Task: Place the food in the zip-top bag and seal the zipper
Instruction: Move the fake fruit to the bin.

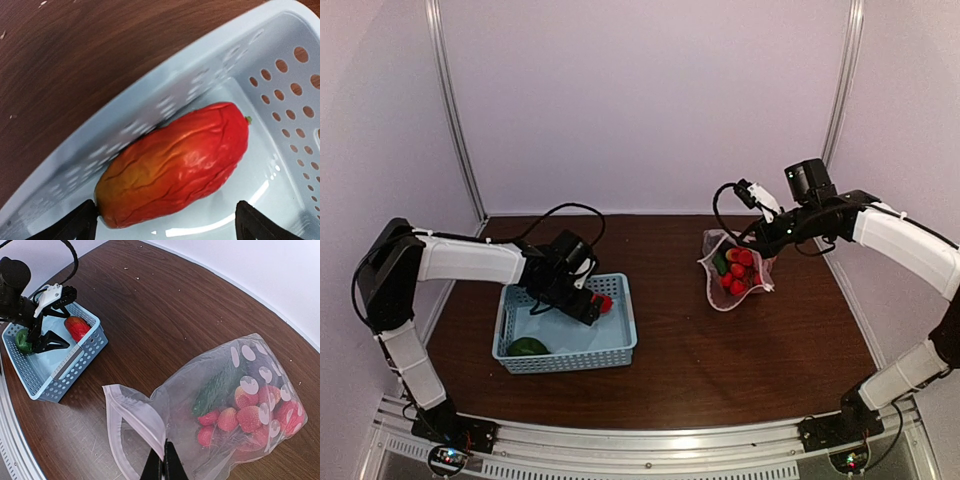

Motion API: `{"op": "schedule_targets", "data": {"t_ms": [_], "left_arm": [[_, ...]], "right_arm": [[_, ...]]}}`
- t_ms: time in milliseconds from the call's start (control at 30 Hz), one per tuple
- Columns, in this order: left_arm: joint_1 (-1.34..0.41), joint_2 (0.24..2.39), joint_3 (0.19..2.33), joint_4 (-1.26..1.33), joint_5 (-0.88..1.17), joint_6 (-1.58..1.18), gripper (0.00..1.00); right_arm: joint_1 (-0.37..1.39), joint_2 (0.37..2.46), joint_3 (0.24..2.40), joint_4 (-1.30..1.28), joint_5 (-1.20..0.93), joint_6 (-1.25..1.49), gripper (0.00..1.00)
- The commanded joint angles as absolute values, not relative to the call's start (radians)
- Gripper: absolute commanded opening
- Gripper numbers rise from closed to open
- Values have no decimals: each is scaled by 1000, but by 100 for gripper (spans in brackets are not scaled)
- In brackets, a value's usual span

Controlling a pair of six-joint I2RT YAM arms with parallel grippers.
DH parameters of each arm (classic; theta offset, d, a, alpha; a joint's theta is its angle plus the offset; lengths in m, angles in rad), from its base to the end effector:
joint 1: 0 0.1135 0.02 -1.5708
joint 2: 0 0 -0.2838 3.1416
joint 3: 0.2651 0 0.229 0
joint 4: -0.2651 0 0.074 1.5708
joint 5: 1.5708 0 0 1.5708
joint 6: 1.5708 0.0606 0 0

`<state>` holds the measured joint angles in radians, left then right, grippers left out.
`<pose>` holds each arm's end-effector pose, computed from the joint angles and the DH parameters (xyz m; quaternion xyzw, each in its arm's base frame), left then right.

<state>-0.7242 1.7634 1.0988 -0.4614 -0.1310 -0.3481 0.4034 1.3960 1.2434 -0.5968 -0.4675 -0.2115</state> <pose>0.2621 -0.2213 0.1819 0.1678 0.9588 -0.0576 0.2218 0.2578 0.1397 0.3314 -0.3581 0.8221 0.2486 0.3663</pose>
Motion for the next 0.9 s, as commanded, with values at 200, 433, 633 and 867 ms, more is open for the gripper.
{"op": "schedule_targets", "data": {"t_ms": [200, 433, 633, 867], "left_arm": [[-719, 1809, 1131, -417, 64, -219, 85], [-764, 1649, 1043, -386, 226, -186, 74], [-765, 1609, 1064, -454, 114, -146, 80], [-765, 1716, 1121, -432, 175, -95, 79]], "right_arm": [[399, 1386, 1231, -572, -491, -198, 0], [400, 1382, 1229, -572, -491, -197, 0], [399, 1395, 1235, -571, -500, -192, 0], [400, 1385, 1223, -567, -493, -195, 0]]}}
